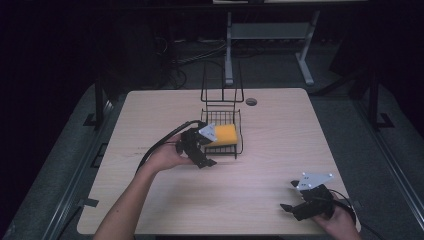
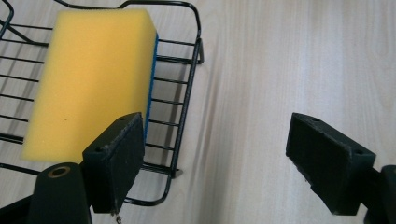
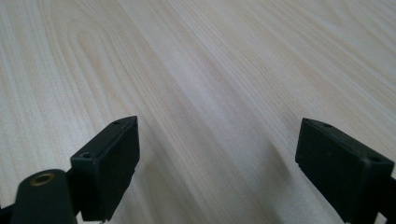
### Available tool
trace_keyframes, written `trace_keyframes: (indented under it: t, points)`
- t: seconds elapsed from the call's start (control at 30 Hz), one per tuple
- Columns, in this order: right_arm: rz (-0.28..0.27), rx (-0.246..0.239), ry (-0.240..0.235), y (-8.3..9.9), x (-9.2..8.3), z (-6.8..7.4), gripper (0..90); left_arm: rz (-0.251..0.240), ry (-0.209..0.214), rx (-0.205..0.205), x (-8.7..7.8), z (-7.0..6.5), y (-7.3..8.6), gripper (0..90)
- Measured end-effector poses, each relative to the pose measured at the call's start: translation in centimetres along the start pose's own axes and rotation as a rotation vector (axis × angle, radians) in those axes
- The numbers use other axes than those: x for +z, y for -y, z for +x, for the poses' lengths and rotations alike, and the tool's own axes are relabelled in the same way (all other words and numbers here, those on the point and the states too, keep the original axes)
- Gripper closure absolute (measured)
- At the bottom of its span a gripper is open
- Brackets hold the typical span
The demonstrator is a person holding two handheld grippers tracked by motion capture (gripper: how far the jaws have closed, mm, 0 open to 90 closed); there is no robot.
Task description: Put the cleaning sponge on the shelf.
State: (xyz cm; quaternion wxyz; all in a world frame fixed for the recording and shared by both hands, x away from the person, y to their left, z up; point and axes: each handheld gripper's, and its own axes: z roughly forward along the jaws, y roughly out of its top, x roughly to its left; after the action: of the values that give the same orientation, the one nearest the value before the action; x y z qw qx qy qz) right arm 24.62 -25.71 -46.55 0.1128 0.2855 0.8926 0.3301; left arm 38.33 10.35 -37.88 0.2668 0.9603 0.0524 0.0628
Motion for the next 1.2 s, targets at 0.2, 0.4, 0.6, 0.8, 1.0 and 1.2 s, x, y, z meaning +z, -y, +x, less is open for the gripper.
trace_keyframes:
  t: [0.2, 0.4, 0.6, 0.8, 1.0, 1.2]
  points:
    - [-0.002, 0.004, 0.001, 0.0, 0.0, -0.1, 13.4, -0.009, 0.010, -0.010, -0.4, -0.7, 0.8, 18.9]
    - [0.000, 0.003, 0.001, 0.1, 0.0, -0.1, 13.4, -0.007, 0.014, -0.022, -0.5, -1.4, 1.3, 18.9]
    - [-0.002, 0.000, 0.002, 0.0, 0.0, -0.1, 13.4, 0.020, 0.026, -0.032, -0.8, -2.0, 1.9, 18.9]
    - [0.002, 0.000, 0.001, 0.0, 0.2, 0.0, 13.4, 0.001, 0.021, -0.038, -1.3, -2.5, 2.6, 18.9]
    - [0.007, 0.003, -0.004, 0.0, 0.2, 0.0, 13.4, 0.005, 0.031, -0.049, -1.3, -3.2, 3.6, 18.8]
    - [0.009, -0.003, -0.001, 0.0, 0.3, 0.0, 13.4, 0.021, 0.029, -0.064, -1.4, -3.7, 4.5, 18.8]
